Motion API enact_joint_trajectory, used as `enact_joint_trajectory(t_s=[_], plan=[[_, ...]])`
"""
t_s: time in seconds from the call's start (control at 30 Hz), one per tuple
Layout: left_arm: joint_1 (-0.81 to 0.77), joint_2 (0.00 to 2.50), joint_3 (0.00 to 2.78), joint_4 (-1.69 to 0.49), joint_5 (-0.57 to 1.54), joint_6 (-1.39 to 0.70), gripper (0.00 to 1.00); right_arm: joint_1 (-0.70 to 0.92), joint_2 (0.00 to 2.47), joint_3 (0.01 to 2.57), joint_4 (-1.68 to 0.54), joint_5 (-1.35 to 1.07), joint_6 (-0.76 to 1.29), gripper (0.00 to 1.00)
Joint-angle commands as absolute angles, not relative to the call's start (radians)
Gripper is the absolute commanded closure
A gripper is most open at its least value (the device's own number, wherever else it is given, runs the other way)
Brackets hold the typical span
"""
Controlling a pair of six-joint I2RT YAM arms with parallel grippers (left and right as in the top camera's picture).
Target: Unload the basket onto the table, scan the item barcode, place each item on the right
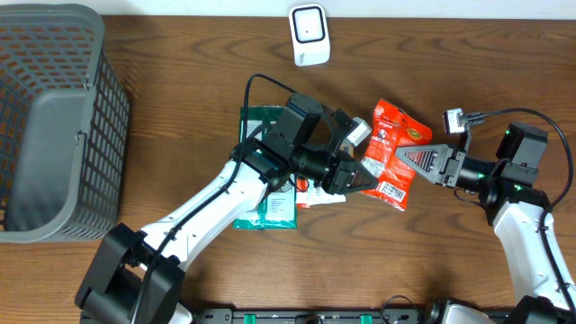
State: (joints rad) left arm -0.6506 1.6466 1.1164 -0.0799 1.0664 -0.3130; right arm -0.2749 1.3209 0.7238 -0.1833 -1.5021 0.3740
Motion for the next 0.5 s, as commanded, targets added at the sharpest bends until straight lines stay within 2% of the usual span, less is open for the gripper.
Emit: enact_joint_trajectory(t_s=[0.0, 0.17, 0.2, 0.3, 0.33, 0.47], plan=[[-0.644, 1.64, 1.113, -0.075, 1.053, -0.299, 0.93, -0.26, 1.309, 0.715, -0.186, -1.535, 0.358, 0.78], [-0.644, 1.64, 1.113, -0.075, 1.053, -0.299, 0.92, -0.236, 1.309, 0.715, -0.187, -1.529, 0.303, 0.88], [-0.644, 1.64, 1.113, -0.075, 1.053, -0.299, 0.87, -0.233, 1.309, 0.715, -0.186, -1.515, 0.298, 0.9], [-0.639, 1.64, 1.113, -0.075, 1.053, -0.299, 0.6, -0.233, 1.309, 0.715, -0.16, -1.462, 0.298, 0.99], [-0.632, 1.64, 1.113, -0.075, 1.053, -0.299, 0.55, -0.233, 1.309, 0.715, -0.137, -1.456, 0.299, 0.99], [-0.584, 1.64, 1.113, -0.093, 1.053, -0.3, 0.44, -0.233, 1.309, 0.715, -0.02, -1.456, 0.361, 0.99]])
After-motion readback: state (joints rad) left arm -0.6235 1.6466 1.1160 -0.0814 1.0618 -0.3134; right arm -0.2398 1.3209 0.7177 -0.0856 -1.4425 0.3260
